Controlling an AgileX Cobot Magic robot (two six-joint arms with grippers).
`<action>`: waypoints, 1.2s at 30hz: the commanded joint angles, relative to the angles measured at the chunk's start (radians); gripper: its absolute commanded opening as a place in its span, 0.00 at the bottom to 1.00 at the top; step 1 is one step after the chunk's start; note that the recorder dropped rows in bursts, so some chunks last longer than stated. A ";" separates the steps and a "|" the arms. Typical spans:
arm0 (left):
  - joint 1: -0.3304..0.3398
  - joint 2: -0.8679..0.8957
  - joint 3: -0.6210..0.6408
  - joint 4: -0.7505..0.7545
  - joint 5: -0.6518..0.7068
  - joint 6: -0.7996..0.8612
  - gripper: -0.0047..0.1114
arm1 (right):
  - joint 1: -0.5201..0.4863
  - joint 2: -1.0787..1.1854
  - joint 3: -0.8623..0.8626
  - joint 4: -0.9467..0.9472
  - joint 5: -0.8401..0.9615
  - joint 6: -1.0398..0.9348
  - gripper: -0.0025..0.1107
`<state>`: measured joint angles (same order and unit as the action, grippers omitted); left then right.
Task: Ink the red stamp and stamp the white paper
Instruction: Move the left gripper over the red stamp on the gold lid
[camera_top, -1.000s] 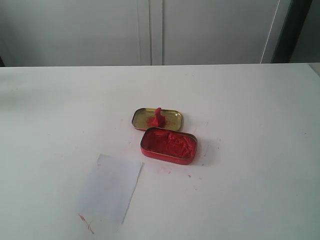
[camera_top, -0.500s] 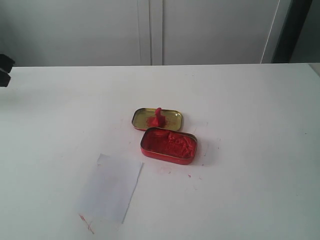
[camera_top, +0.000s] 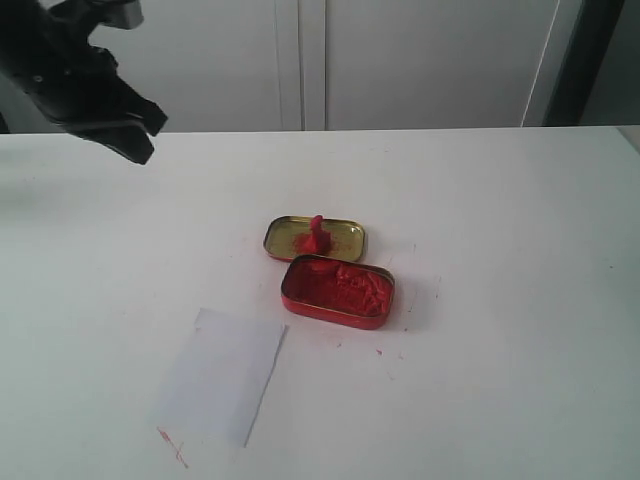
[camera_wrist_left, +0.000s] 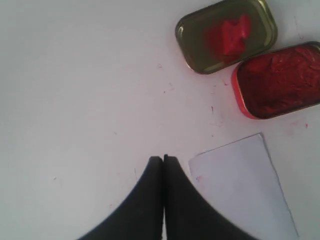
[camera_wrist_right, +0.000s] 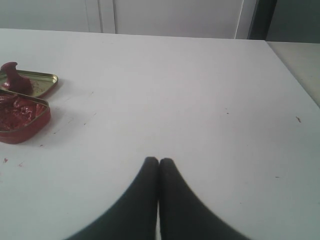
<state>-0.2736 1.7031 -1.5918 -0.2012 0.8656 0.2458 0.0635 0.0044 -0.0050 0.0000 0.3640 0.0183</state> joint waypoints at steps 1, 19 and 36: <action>-0.060 0.080 -0.101 0.030 0.074 -0.028 0.04 | -0.006 -0.004 0.005 -0.008 -0.015 0.004 0.02; -0.196 0.341 -0.440 0.123 0.208 -0.115 0.04 | -0.006 -0.004 0.005 -0.008 -0.015 0.004 0.02; -0.239 0.559 -0.751 0.066 0.346 -0.214 0.04 | -0.006 -0.004 0.005 -0.008 -0.015 0.004 0.02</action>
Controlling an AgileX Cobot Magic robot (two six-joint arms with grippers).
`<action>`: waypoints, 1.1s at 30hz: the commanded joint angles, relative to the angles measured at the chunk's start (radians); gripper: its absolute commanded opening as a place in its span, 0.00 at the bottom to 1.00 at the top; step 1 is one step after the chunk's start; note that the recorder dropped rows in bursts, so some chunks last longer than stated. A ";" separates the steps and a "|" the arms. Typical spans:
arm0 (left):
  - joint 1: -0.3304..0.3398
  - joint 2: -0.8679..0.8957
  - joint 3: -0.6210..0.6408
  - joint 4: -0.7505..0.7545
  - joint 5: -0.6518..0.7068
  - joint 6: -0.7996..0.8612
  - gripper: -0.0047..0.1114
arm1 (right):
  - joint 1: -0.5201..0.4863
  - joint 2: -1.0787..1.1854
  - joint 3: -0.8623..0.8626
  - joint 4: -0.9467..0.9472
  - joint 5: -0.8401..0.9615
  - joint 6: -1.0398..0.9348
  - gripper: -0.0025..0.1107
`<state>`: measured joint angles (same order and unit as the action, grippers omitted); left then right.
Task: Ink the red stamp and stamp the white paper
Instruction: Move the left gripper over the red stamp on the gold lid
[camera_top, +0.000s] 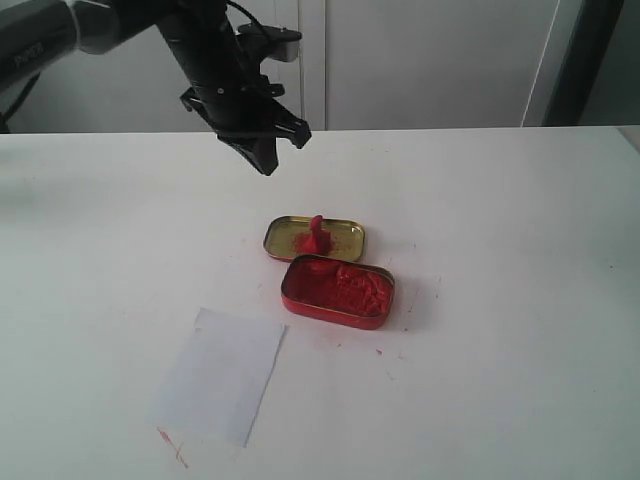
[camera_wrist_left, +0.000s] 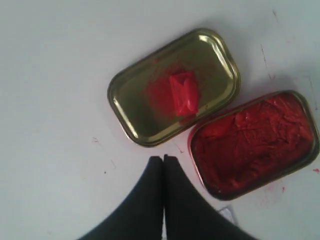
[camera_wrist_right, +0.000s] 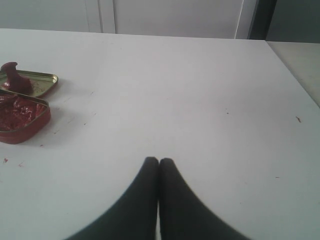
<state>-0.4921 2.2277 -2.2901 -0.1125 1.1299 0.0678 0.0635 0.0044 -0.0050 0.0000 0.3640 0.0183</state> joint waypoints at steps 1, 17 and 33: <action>-0.024 0.042 -0.060 -0.023 0.080 -0.046 0.04 | -0.006 -0.004 0.005 -0.008 -0.015 0.004 0.02; -0.126 0.135 -0.097 0.080 -0.008 -0.098 0.04 | -0.006 -0.004 0.005 -0.008 -0.015 0.004 0.02; -0.126 0.135 -0.097 0.050 -0.072 -0.107 0.04 | -0.006 -0.004 0.005 -0.008 -0.015 0.004 0.02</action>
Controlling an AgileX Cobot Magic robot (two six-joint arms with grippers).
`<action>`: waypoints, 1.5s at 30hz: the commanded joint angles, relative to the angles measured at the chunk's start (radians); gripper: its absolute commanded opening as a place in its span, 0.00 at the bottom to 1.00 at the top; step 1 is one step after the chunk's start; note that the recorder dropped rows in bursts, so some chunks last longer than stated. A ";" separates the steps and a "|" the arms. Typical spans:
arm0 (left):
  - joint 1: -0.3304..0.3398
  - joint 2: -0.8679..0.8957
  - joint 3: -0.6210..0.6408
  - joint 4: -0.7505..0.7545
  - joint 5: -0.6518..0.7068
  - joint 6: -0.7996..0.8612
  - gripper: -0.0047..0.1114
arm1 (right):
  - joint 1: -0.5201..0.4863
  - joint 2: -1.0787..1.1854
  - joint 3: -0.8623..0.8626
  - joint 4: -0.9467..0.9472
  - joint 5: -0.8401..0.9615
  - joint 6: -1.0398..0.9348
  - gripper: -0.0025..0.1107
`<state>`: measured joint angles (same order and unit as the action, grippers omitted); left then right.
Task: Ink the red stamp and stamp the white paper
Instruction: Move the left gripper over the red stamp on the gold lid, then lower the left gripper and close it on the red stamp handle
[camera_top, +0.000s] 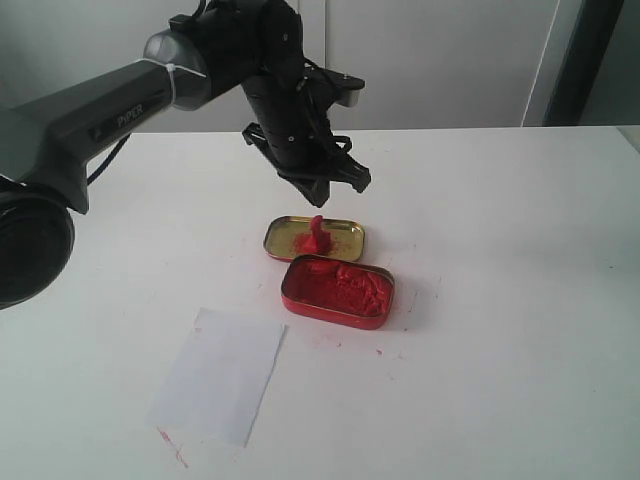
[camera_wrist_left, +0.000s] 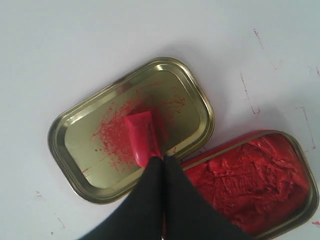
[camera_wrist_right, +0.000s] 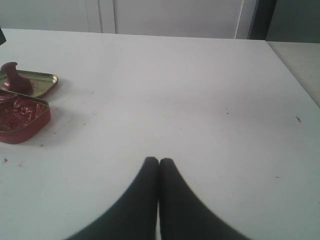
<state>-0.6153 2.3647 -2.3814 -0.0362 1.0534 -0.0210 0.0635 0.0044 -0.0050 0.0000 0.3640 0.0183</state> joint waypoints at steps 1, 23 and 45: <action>-0.003 -0.002 -0.006 -0.026 0.002 -0.039 0.04 | -0.006 -0.004 0.005 -0.008 -0.015 0.004 0.02; -0.003 0.054 -0.006 0.078 -0.111 -0.103 0.14 | -0.006 -0.004 0.005 -0.008 -0.015 0.023 0.02; -0.003 0.136 -0.004 0.071 -0.081 -0.103 0.42 | -0.006 -0.004 0.005 -0.008 -0.015 0.023 0.02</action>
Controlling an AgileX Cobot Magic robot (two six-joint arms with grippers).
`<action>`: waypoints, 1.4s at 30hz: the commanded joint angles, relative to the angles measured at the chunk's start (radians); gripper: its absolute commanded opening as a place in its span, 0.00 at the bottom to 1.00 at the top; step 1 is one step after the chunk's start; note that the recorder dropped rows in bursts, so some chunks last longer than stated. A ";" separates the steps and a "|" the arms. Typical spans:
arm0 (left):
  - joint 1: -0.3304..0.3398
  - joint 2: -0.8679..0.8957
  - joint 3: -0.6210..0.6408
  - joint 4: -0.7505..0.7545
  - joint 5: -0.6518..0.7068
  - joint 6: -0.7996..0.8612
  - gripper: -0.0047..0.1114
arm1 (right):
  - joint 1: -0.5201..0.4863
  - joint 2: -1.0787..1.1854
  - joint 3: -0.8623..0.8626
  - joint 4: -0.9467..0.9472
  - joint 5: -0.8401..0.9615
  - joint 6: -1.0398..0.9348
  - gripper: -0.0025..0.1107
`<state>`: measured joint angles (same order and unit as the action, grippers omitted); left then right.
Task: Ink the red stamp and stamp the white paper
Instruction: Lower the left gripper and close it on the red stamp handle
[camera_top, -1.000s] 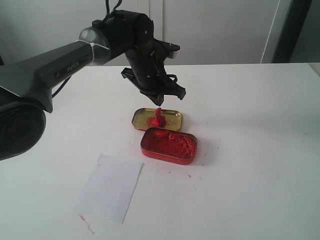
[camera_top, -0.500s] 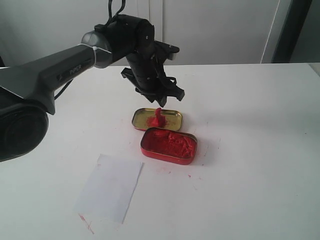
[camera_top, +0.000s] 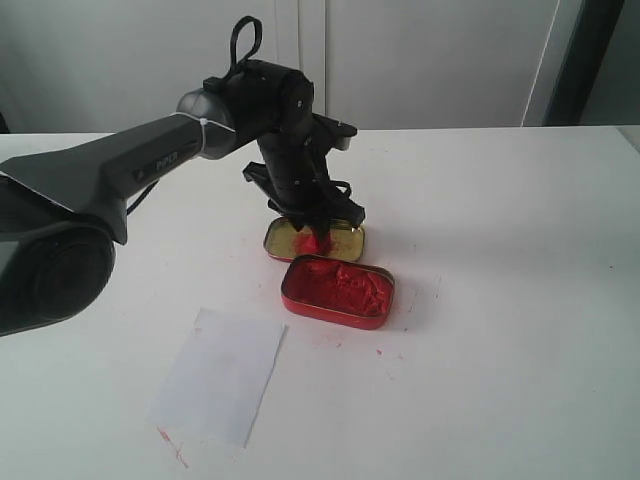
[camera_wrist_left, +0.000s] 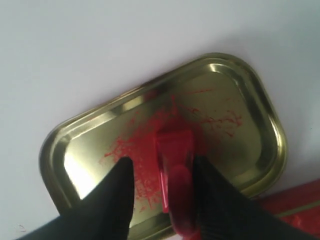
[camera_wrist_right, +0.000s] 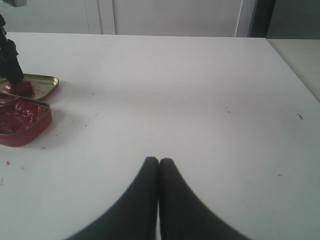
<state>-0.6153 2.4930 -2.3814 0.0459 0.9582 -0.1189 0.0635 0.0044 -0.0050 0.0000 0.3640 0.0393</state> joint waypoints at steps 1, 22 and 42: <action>-0.003 0.010 -0.004 -0.011 0.014 -0.005 0.42 | -0.006 -0.004 0.005 -0.008 -0.015 0.002 0.02; -0.003 0.009 -0.004 -0.011 0.037 -0.005 0.04 | -0.006 -0.004 0.005 -0.008 -0.015 0.002 0.02; -0.003 -0.060 -0.006 -0.003 0.035 -0.005 0.04 | -0.006 -0.004 0.005 -0.008 -0.015 0.002 0.02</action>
<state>-0.6153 2.4505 -2.3814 0.0465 0.9756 -0.1189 0.0635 0.0044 -0.0050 0.0000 0.3640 0.0393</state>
